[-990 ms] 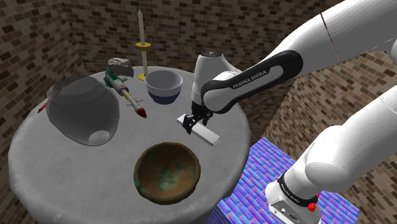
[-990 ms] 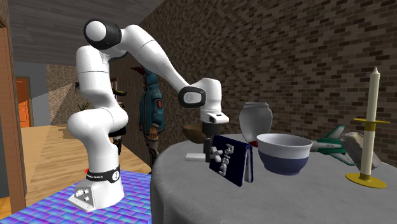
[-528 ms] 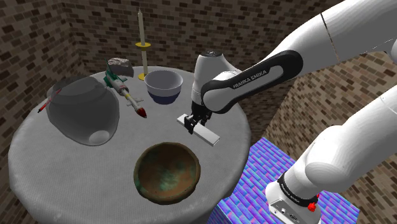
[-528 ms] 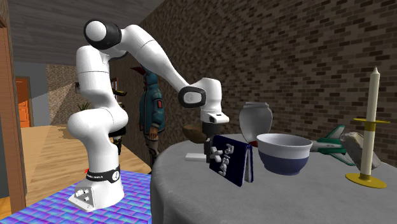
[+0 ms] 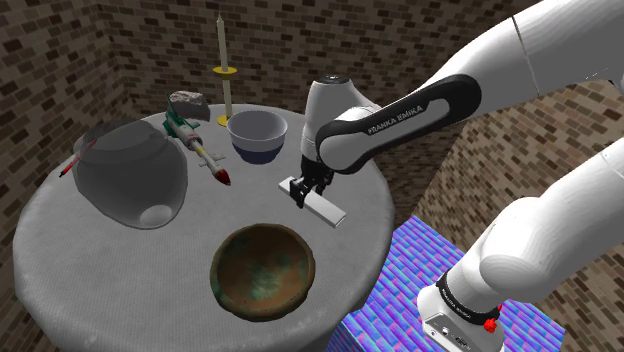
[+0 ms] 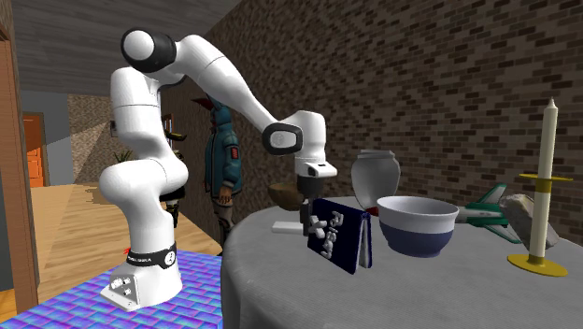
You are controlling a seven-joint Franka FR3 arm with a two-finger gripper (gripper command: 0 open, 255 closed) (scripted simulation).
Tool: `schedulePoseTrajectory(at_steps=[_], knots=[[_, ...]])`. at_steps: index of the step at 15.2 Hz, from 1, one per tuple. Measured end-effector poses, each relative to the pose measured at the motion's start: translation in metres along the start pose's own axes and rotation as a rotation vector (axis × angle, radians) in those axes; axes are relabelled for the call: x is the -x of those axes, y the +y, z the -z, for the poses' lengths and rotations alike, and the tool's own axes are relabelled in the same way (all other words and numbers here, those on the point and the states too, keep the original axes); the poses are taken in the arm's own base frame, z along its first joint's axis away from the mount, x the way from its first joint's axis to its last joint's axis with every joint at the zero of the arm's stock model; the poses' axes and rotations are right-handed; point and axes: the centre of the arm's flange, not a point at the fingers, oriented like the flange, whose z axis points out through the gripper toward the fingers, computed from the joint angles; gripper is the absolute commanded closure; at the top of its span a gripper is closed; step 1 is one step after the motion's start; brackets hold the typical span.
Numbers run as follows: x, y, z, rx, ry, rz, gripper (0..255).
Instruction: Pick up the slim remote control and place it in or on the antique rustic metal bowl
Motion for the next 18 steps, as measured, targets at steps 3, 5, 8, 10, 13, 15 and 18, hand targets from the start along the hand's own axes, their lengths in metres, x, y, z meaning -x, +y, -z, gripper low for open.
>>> schedulePoseTrajectory(at_steps=[3,5,8,10,13,15,18], knots=[[0.001,0.0,0.015,0.0,0.0,0.0,255],[0.0,0.0,0.026,0.0,0.0,0.0,255],[0.001,-0.001,0.042,0.0,0.0,0.0,255],[0.001,0.0,0.052,0.0,0.0,0.0,255],[0.001,-0.001,0.068,0.0,0.0,0.0,255],[0.001,-0.002,0.079,0.0,0.0,0.0,255],[0.001,-0.001,0.094,0.0,0.0,0.0,255]])
